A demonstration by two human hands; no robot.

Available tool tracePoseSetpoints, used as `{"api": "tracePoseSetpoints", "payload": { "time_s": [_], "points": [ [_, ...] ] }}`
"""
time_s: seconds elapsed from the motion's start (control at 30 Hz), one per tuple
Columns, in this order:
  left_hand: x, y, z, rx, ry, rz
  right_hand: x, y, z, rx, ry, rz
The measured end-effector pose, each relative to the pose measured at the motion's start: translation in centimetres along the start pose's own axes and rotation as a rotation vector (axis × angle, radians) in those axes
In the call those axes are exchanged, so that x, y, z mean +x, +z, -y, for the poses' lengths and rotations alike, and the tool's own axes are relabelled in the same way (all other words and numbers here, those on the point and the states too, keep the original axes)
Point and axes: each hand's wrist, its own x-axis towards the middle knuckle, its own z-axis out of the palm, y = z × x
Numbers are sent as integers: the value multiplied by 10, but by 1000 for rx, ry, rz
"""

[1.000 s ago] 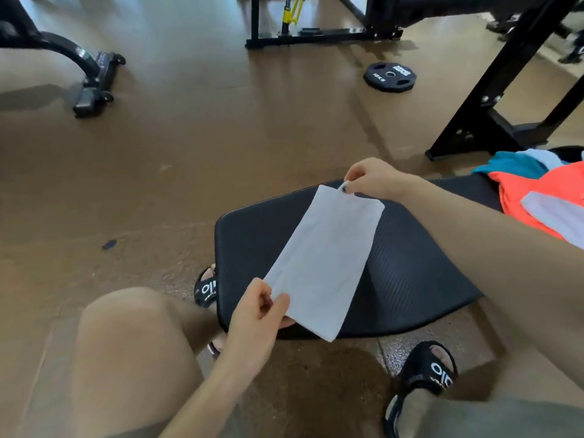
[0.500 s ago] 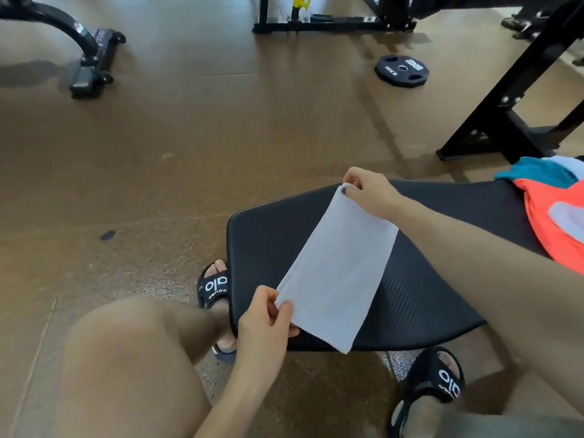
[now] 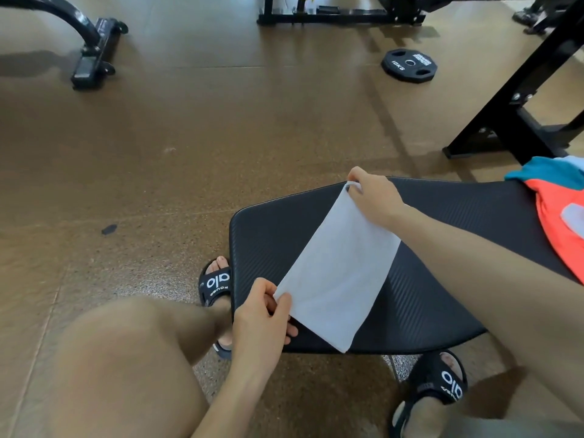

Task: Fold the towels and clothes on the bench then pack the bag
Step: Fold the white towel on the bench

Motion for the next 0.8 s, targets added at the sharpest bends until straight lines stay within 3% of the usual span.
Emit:
{"api": "tracePoseSetpoints", "payload": {
  "time_s": [0.17,0.23,0.33,0.47,0.6,0.8],
  "points": [
    [2,-1,1,86,32,-17,0,14,-1,-151,-8,-135],
    [3,-1,3,240,121,-69,-6,13,2,-254,-4,-267],
    [5,1,4,484,323,-171,-44,7,16,-199,-105,-403],
    [14,3,0,703,457,-141,-147,11,35,-102,-289,-242],
    [23,4,-8,728,333,-52,-220,34,31,-193,-228,157],
    [38,-4,-26,776,145,142,-233,40,24,-225,-272,126]
  ]
}}
